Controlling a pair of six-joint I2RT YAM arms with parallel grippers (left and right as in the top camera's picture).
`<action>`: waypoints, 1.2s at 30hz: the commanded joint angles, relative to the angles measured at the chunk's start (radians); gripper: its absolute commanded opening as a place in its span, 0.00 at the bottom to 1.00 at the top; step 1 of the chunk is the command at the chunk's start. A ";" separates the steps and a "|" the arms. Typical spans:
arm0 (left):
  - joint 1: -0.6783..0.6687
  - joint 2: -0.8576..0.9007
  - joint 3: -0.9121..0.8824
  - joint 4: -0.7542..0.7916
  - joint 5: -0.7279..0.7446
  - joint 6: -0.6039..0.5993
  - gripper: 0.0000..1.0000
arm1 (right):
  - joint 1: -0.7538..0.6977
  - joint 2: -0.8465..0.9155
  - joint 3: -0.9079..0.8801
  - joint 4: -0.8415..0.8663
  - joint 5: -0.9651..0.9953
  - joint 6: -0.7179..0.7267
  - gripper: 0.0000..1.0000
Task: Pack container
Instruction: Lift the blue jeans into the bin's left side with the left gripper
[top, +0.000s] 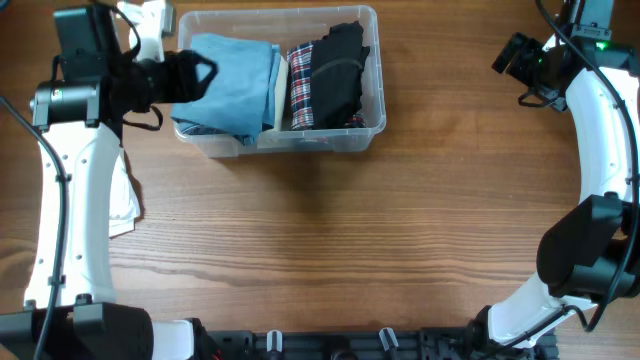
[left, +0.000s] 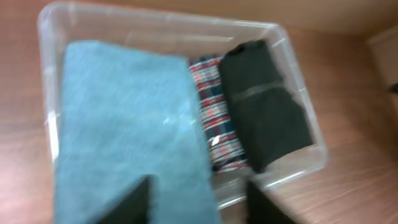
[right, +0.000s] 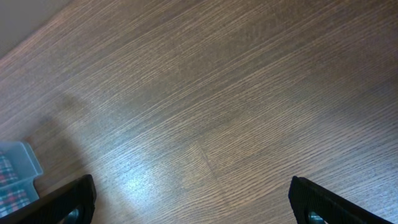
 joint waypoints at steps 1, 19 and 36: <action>-0.029 0.047 0.010 -0.067 -0.177 0.007 0.05 | 0.000 0.011 -0.002 0.000 0.020 -0.012 1.00; -0.166 0.474 0.010 -0.049 -0.336 -0.058 0.04 | 0.000 0.012 -0.002 0.000 0.020 -0.012 1.00; -0.065 0.016 0.194 -0.192 -0.337 0.026 1.00 | 0.000 0.011 -0.002 0.000 0.020 -0.012 1.00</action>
